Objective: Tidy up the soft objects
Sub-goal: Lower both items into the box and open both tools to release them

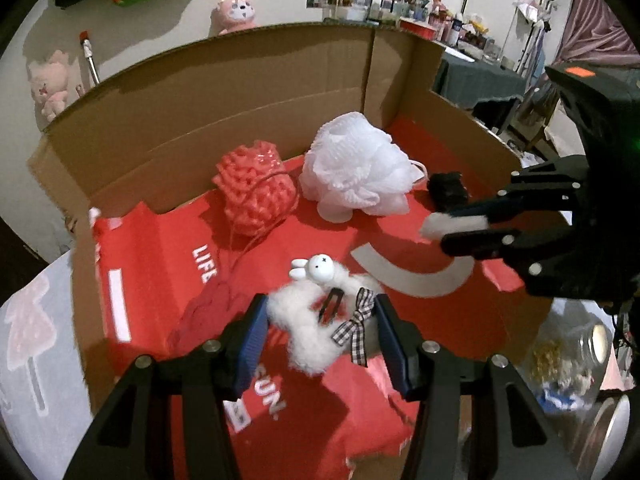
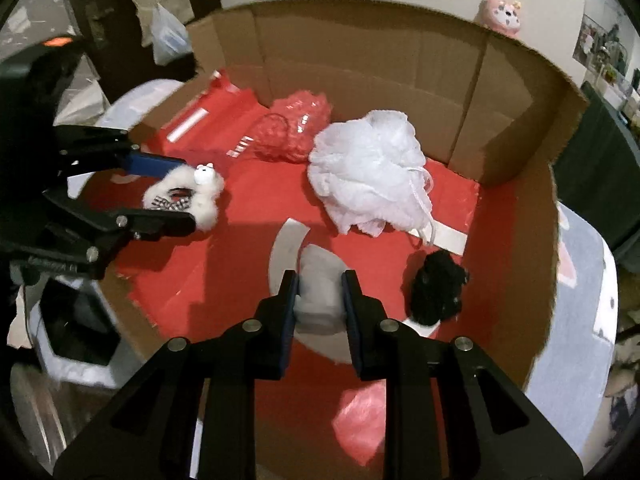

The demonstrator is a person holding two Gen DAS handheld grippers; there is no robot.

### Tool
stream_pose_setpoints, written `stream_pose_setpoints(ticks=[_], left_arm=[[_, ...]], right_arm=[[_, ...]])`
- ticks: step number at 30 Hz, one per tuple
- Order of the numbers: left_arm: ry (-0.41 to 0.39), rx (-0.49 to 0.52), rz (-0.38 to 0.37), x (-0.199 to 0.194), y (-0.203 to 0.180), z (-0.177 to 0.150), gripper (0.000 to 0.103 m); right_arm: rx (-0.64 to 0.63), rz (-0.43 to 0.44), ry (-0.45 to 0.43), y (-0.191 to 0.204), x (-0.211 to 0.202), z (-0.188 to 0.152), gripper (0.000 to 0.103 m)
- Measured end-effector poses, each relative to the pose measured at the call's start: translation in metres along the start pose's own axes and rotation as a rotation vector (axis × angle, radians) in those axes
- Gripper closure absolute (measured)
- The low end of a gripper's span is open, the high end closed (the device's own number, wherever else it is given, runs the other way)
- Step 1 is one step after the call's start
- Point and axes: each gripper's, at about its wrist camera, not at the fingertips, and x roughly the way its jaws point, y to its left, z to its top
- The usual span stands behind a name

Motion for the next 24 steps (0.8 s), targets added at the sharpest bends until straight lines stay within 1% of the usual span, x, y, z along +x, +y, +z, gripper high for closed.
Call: stream_pose_setpoints(ticks=[3, 5, 11, 20, 24], left_arm=[[0.024, 0.0, -0.005, 0.01, -0.001, 0.007, 0.048], [0.05, 0.001, -0.001, 0.017, 0.0, 0.01, 0.048], [0.082, -0.022, 0.012, 0.025, 0.009, 0.017, 0.048], [0.121, -0.018, 0.029, 0.033, 0.013, 0.022, 0.047], [0.132, -0.013, 0.039, 0.034, 0.015, 0.018, 0.047]], right_arm=[[0.017, 0.0, 0.023, -0.003, 0.011, 0.009, 0.082], [0.022, -0.018, 0.041, -0.006, 0.018, 0.013, 0.082], [0.037, -0.043, 0.093, -0.012, 0.033, 0.016, 0.082], [0.031, -0.085, 0.114, -0.011, 0.04, 0.019, 0.081], [0.021, -0.097, 0.123, -0.008, 0.044, 0.02, 0.081]])
